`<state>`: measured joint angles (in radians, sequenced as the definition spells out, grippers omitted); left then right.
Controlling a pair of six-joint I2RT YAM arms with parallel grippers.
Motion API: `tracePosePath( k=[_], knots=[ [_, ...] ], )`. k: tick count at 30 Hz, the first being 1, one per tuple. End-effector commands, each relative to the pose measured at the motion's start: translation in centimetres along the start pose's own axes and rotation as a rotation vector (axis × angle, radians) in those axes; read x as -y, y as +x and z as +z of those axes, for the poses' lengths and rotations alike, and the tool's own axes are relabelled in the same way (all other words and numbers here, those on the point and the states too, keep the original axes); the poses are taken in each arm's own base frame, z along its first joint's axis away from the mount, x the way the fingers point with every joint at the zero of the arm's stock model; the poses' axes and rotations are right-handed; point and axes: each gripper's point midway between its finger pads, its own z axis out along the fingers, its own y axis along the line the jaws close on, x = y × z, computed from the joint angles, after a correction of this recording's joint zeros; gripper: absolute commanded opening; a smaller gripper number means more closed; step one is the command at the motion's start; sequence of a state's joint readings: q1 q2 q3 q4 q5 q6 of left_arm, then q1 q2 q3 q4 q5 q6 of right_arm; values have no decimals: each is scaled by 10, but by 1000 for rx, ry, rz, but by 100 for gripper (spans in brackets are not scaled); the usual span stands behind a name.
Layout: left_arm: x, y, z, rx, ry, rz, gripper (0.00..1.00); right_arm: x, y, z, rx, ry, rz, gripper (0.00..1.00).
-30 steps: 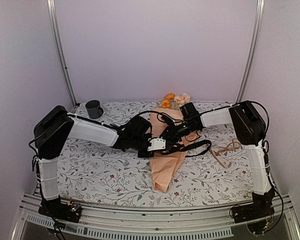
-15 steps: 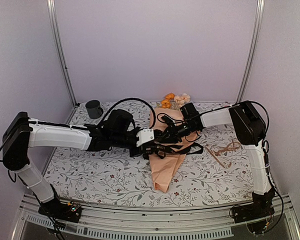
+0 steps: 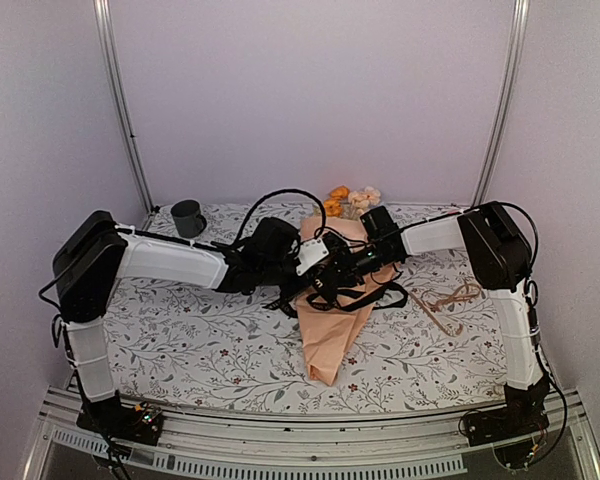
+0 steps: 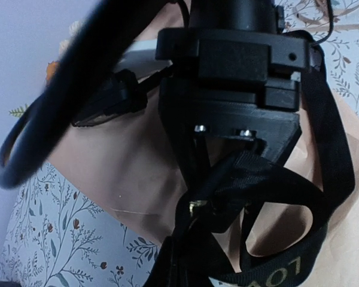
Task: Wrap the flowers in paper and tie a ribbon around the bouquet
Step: Cross the ribbon over the folded bouquet.
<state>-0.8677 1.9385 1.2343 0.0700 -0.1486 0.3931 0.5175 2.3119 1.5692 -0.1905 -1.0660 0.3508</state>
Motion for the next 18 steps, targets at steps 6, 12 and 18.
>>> tracePosePath(
  k=[6,12,18],
  knots=[
    [5,25,23,-67,-12,-102,0,-51,-26,-26,86,-9,-80,30],
    [24,44,39,-101,47,-112,0,-59,-40,-40,162,35,-54,33],
    [41,56,54,-113,135,-162,0,-36,-36,-47,185,66,61,33]
  ],
)
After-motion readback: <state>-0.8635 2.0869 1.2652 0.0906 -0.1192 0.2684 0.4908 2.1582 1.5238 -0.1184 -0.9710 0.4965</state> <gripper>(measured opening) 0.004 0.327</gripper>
